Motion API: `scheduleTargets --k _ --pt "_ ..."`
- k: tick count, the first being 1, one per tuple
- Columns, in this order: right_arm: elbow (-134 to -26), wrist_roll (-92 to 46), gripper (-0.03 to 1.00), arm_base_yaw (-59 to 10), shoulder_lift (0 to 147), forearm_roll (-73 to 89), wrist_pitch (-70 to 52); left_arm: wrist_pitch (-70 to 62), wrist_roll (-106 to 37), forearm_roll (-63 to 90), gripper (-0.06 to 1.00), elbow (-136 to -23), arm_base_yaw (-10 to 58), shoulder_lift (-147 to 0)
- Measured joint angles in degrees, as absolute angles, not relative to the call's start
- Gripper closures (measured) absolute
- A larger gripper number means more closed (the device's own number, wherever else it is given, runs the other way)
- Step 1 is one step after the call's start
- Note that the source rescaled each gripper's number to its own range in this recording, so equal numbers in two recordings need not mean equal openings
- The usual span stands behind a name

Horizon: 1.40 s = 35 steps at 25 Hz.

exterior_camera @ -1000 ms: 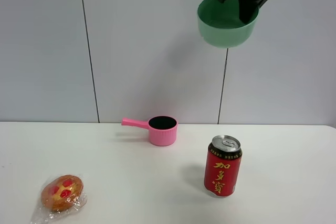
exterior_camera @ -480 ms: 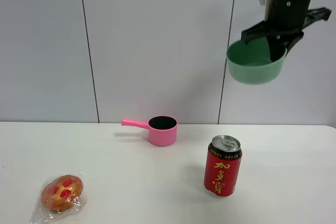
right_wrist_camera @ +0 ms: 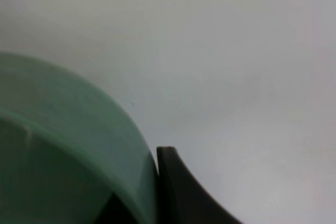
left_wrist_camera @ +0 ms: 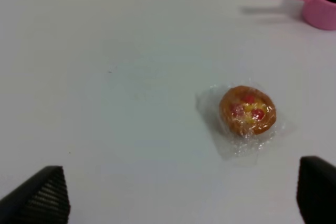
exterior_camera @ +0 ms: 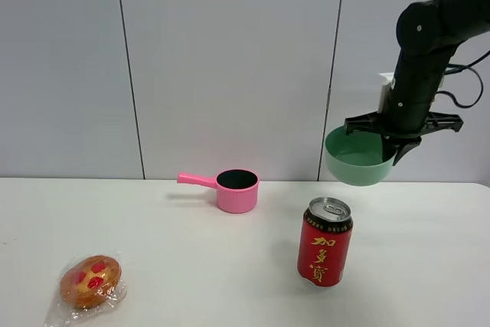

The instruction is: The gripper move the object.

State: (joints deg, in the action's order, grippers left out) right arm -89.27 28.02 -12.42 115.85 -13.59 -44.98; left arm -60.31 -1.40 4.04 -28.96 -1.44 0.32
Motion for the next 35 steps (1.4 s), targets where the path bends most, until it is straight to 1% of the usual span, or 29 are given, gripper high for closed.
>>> scheduleTargets --k 5,8,11,15,19,22,30,31,35 --pt "-89.14 29.06 0.97 -12.42 121.85 -9.34 -35.95 -60.31 -1.4 4.04 -0.06 -28.96 -1.44 0.32" --pt "-89.14 28.7 0.97 -12.42 124.74 -8.52 -33.2 -60.31 -1.4 4.04 -0.06 -28.96 -1.44 0.32" --pt "-89.03 25.38 0.96 -12.42 126.38 -4.91 -30.63 -60.31 -1.4 4.04 -0.06 -28.96 -1.44 0.32" --pt "-89.03 18.89 0.91 -12.64 127.44 0.43 -27.38 -60.31 -1.4 4.04 -0.06 -28.96 -1.44 0.32" --pt "-89.03 16.88 0.86 -13.09 128.19 3.21 -26.02 -60.31 -1.4 4.04 -0.06 -28.96 -1.44 0.32" --pt "-89.03 16.73 0.79 -13.09 128.19 3.4 -25.71 -60.31 -1.4 4.04 -0.06 -28.96 -1.44 0.32" --pt "-89.03 16.44 0.46 -13.09 127.47 3.73 -29.3 -60.31 -1.4 4.04 -0.06 -28.96 -1.44 0.32" --pt "-89.01 15.76 0.43 -13.09 126.71 3.59 -30.0 -60.31 -1.4 4.04 -0.06 -28.96 -1.44 0.32" --pt "-88.96 10.69 0.36 -13.09 120.36 2.49 -33.04 -60.31 -1.4 4.04 -0.06 -28.96 -1.44 0.32"
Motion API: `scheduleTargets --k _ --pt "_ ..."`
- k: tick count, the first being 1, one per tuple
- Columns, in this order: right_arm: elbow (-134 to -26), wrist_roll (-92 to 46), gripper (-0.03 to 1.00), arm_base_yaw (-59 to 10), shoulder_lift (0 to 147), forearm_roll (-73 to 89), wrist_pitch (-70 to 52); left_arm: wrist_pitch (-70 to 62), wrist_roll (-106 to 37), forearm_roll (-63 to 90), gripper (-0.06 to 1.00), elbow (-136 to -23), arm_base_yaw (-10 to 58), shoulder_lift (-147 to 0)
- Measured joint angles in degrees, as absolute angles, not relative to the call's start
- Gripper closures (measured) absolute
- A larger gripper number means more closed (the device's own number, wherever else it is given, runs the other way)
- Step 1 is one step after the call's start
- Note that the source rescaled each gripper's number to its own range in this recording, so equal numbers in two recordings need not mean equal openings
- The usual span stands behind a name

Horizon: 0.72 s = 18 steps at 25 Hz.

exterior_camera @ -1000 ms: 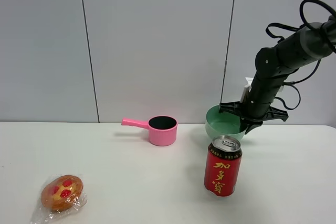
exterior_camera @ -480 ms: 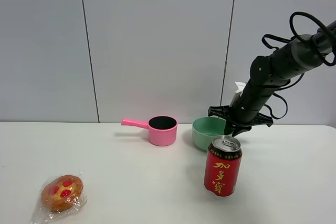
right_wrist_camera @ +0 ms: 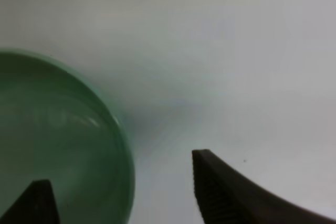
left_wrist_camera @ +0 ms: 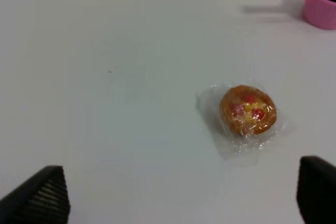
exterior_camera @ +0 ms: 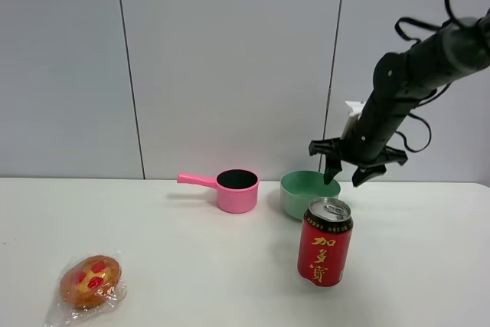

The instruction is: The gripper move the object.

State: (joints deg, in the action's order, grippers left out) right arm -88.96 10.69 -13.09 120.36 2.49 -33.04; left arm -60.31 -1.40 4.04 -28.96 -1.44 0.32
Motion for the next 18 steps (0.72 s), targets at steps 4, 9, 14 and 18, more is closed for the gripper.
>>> scheduleTargets --k 4,9,14,18 --pt "-91.0 4.56 0.26 -13.09 111.94 2.17 -39.61 -60.31 -1.4 4.04 -0.06 -28.96 -1.44 0.32" --pt "-95.4 3.11 0.17 -13.09 100.53 -2.65 -47.86 -60.31 -1.4 4.04 -0.06 -28.96 -1.44 0.32" --pt "-96.57 3.03 0.17 -13.09 89.0 -8.09 -53.94 -60.31 -1.4 4.04 -0.06 -28.96 -1.44 0.32" --pt "-96.63 2.72 0.17 -12.64 81.0 -11.92 -60.81 -60.31 -1.4 4.04 -0.06 -28.96 -1.44 0.32"
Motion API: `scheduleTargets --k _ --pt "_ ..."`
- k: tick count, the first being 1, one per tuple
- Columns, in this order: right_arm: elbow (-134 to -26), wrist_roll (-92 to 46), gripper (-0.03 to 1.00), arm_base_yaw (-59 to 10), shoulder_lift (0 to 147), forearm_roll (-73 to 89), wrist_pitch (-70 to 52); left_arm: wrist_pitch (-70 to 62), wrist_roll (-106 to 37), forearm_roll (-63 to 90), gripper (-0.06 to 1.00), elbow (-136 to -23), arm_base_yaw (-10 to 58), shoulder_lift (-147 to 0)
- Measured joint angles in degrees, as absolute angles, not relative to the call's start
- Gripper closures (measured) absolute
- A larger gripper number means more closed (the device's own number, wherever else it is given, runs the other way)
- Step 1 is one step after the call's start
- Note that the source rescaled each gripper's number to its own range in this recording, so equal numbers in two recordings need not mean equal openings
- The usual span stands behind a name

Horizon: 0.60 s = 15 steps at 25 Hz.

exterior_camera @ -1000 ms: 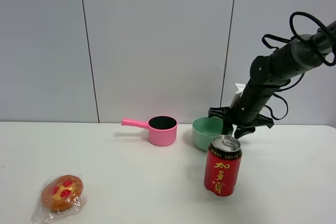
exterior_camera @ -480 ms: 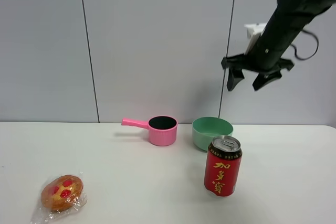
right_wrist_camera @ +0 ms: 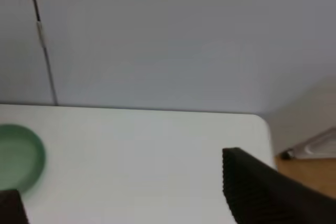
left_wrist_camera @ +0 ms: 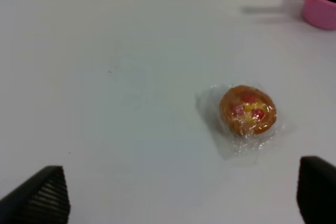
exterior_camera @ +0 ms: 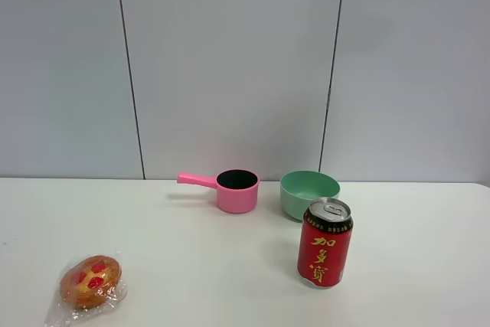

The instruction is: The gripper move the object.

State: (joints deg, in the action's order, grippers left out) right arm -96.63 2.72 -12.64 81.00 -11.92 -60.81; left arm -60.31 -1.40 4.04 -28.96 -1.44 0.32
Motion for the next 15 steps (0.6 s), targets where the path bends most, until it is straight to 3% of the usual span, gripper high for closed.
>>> scheduleTargets --k 7,15 --pt "-94.1 3.71 0.17 -12.59 67.92 -15.59 -69.1 -60.31 -1.4 4.04 -0.06 -28.96 -1.44 0.32" --pt "-68.35 13.37 0.17 -12.59 41.96 -15.58 -68.91 -60.31 -1.4 4.04 -0.06 -28.96 -1.44 0.32"
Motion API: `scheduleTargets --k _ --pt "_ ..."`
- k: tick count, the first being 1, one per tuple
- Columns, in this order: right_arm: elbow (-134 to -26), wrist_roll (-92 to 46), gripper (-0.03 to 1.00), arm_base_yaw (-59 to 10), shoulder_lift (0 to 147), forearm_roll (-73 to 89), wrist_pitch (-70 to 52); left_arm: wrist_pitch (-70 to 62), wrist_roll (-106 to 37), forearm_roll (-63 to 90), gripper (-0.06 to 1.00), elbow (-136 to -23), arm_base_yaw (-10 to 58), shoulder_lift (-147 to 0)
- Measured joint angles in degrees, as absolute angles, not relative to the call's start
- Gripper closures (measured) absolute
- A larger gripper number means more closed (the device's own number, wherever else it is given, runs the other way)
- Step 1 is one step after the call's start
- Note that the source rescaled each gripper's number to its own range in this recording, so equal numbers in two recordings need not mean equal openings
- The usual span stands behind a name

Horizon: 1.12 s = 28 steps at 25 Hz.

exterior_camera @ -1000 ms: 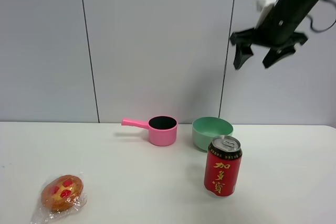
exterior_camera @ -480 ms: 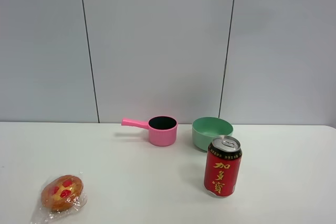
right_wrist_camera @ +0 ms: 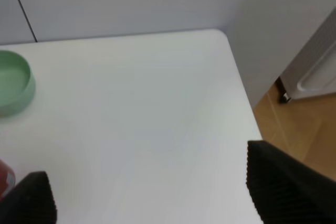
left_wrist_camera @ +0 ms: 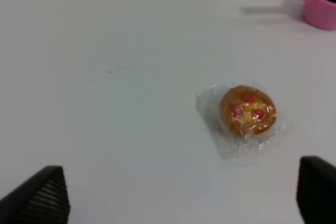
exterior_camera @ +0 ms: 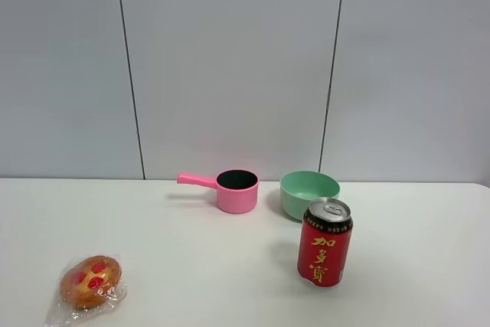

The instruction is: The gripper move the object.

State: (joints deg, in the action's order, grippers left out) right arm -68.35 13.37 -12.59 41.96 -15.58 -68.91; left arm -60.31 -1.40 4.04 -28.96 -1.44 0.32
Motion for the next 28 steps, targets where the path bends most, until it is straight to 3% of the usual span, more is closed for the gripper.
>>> scheduleTargets --k 6,12,18,28 --pt "-48.26 15.33 0.17 -12.59 22.67 -15.46 -68.91 -60.31 -1.4 4.04 -0.06 -28.96 -1.44 0.32" --pt "-36.61 15.33 0.17 -12.59 7.66 -12.19 -68.97 -60.31 -1.4 4.04 -0.06 -28.96 -1.44 0.32" --pt "-29.3 15.38 0.17 -12.59 -0.14 -11.79 -65.14 -60.31 -1.4 4.04 -0.06 -28.96 -1.44 0.32" --pt "-27.84 15.15 0.17 -7.05 -0.14 -9.74 -61.59 -60.31 -1.4 4.04 -0.06 -28.96 -1.44 0.32"
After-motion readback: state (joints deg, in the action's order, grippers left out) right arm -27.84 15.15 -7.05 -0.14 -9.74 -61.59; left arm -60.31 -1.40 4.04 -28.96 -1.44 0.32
